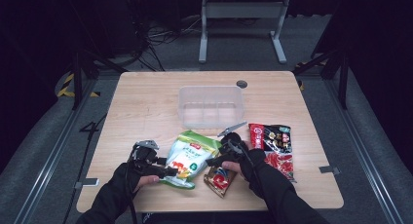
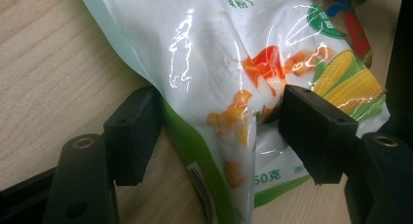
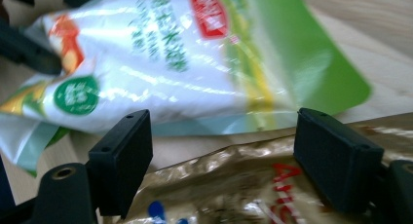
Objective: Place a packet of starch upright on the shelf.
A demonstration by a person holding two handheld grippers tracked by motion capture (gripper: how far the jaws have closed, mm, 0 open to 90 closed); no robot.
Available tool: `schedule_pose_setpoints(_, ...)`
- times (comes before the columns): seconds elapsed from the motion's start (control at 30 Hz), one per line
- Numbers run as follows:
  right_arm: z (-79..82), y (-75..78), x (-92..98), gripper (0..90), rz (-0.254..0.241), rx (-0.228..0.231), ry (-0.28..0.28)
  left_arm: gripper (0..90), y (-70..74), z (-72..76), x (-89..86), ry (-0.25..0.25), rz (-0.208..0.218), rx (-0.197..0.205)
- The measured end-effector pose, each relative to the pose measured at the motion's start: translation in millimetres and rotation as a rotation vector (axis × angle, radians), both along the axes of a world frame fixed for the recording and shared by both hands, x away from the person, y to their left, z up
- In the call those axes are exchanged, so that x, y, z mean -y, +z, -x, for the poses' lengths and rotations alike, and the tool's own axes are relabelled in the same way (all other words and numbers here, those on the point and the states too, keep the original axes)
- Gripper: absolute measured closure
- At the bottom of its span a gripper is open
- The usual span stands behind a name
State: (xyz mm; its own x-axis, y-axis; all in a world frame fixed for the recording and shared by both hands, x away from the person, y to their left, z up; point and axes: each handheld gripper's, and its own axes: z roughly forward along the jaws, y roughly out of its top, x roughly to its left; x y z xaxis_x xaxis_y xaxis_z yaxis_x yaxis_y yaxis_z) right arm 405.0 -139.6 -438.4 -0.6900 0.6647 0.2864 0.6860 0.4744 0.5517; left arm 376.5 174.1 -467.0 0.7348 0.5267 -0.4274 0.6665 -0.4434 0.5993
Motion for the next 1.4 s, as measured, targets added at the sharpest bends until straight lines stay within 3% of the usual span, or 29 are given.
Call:
schedule_pose_setpoints(0.1,-9.5,3.0,2.3,20.9,0.027,0.017,-0.037,32.7,-0.5,4.4,0.5,-0.003,0.001,0.005)
schedule_pose_setpoints(0.2,-21.1,2.0,2.7,24.3,0.05,-0.01,-0.055,32.3,-0.6,8.3,2.1,-0.004,0.001,0.009)
schedule_pose_setpoints(0.33,-30.0,-0.2,-0.1,40.9,0.074,-0.049,-0.034,31.3,-0.1,9.1,4.4,-0.007,-0.008,0.018)
schedule_pose_setpoints(0.43,-34.4,-4.4,-1.2,56.3,0.056,-0.098,-0.012,30.5,0.3,9.8,6.0,-0.009,-0.018,0.025)
schedule_pose_setpoints(0.53,-36.7,-4.3,-2.7,76.1,0.057,-0.083,-0.007,27.3,1.0,10.4,9.9,-0.021,-0.031,0.036)
schedule_pose_setpoints(0.63,-40.0,-4.5,-1.0,87.8,0.063,-0.065,-0.02,25.4,1.2,9.7,11.5,-0.028,-0.037,0.045)
schedule_pose_setpoints(0.7,-41.3,-4.9,0.1,90.0,0.052,-0.06,-0.013,24.3,1.4,8.8,12.4,-0.034,-0.042,0.047)
schedule_pose_setpoints(0.8,-39.3,-1.2,-0.2,90.0,0.052,-0.018,0.001,18.3,1.3,4.8,14.8,-0.042,-0.052,0.062)
schedule_pose_setpoints(0.93,-37.3,2.1,1.2,90.0,0.035,0.011,0.016,11.4,0.5,-1.0,15.7,-0.04,-0.039,0.059)
schedule_pose_setpoints(1.07,-32.5,16.4,3.7,90.0,-0.021,0.077,0.034,5.4,-1.2,-14.5,15.7,-0.048,0.02,0.037)
schedule_pose_setpoints(1.2,-28.3,32.4,2.0,90.0,-0.056,0.142,0.049,1.7,0.8,-23.5,17.1,-0.071,0.054,0.044)
schedule_pose_setpoints(1.23,-27.3,37.3,2.0,90.0,-0.066,0.163,0.054,1.6,2.5,-30.5,19.0,-0.083,0.09,0.032)
schedule_pose_setpoints(1.33,-25.2,44.9,1.3,90.0,-0.068,0.202,0.069,0.3,3.3,-37.0,21.2,-0.091,0.115,0.022)
schedule_pose_setpoints(1.4,-23.8,50.6,1.3,90.0,-0.082,0.232,0.086,0.5,4.6,-43.0,24.7,-0.103,0.155,0.012)
